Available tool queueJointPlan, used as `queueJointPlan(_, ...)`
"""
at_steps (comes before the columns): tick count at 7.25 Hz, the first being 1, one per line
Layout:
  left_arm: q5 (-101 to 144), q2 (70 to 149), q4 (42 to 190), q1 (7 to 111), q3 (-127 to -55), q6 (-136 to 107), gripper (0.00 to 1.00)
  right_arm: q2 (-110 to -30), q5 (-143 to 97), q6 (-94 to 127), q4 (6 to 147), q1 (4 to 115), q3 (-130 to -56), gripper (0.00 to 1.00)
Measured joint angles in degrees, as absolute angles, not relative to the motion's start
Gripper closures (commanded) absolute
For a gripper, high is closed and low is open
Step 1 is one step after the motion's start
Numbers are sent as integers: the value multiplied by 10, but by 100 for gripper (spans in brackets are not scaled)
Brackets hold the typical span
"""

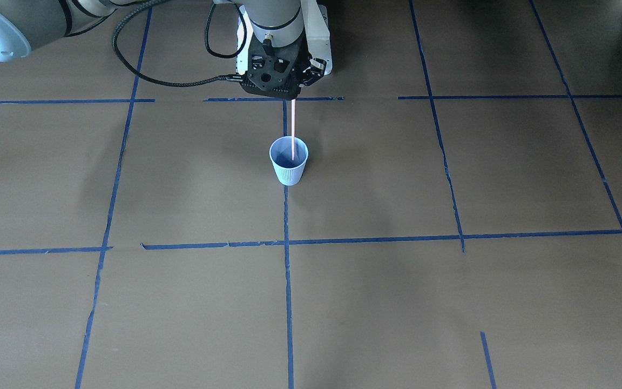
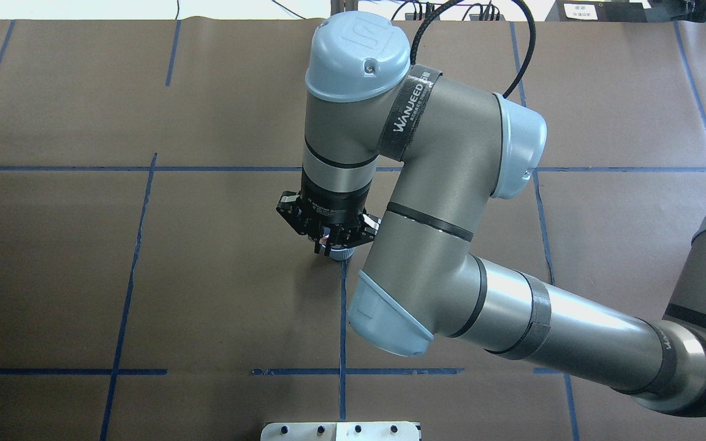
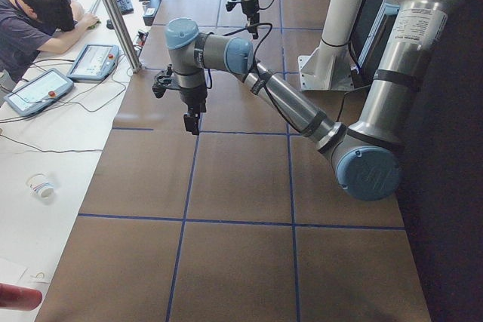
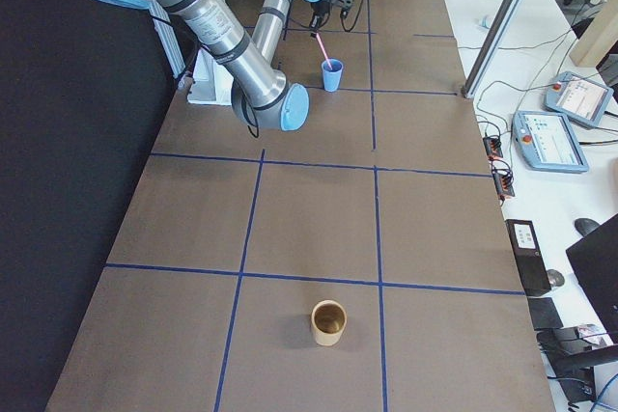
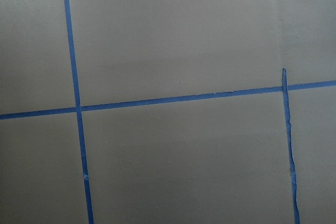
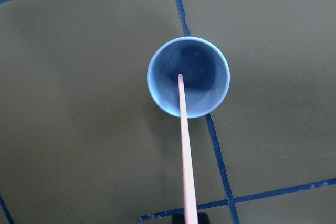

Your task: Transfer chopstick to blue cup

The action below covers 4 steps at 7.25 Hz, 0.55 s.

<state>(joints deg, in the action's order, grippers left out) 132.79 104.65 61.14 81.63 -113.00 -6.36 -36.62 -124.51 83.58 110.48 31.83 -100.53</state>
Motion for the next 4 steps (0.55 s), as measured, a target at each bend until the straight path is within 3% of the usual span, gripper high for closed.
queueJointPlan(4, 1328, 1045, 612, 815, -1127, -63, 0, -370, -1235, 829, 1092, 324, -1008, 0)
